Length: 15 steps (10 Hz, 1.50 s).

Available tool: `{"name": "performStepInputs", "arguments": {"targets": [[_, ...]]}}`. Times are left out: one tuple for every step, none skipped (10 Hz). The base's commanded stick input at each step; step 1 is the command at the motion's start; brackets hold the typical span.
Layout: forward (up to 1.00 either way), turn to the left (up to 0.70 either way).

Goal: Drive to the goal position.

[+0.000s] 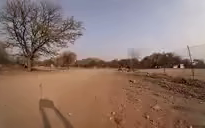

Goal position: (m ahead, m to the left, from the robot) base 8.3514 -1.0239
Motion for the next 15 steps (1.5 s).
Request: {"name": "performStepInputs", "arguments": {"targets": [[0.7, 0.0], [0.7, 0.0], [0.7, 0.0], [0.7, 0.0], [0.7, 0.0], [0.7, 0.0], [0.7, 0.0], [0.7, 0.0], [0.7, 0.0], [0.7, 0.0], [0.7, 0.0], [0.7, 0.0], [0.7, 0.0], [0.7, 0.0], [0.7, 0.0]]}}
